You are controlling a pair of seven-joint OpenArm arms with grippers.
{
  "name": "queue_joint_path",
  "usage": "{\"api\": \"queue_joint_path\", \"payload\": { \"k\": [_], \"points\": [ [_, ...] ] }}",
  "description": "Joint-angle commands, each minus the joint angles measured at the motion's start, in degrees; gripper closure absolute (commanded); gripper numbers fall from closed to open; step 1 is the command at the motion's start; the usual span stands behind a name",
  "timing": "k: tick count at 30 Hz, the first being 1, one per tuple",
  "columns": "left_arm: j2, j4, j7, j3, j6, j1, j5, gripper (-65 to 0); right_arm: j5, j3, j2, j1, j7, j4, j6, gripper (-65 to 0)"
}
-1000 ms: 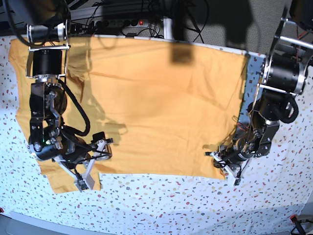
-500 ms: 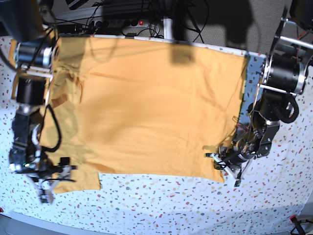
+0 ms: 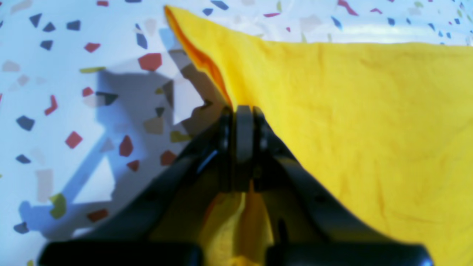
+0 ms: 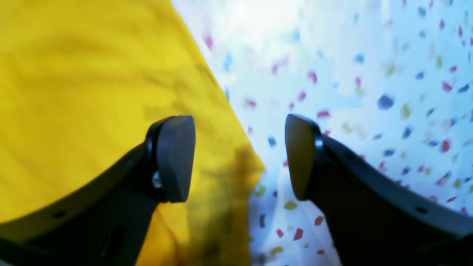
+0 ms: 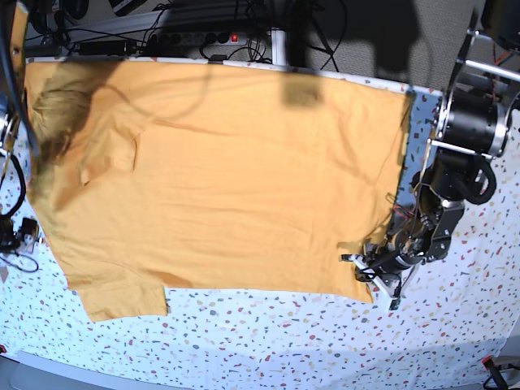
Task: Fold the T-shirt properly
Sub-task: 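Lift the hem and fold it over toward the collar with both grippers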
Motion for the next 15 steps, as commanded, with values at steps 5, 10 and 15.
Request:
{"api": "queue_joint_path", "payload": {
  "k": [5, 10, 15],
  "points": [
    [-0.1, 1.0, -1.4, -0.1, -0.3, -2.2, -0.7, 0.0, 0.5, 0.1, 1.5, -4.3, 6.7, 0.9, 1.1, -37.9],
    [-0.1, 1.0, -1.5, -0.1, -0.3, -2.2, -0.7, 0.0, 3.6, 0.1, 0.3, -6.0, 10.5, 0.9, 1.2, -37.9],
    [-0.1, 1.0, -1.5, -0.1, -0.3, -2.2, -0.7, 0.0, 3.0, 0.1, -2.2, -4.5, 11.4, 0.9, 2.1, -37.9]
  ]
}}
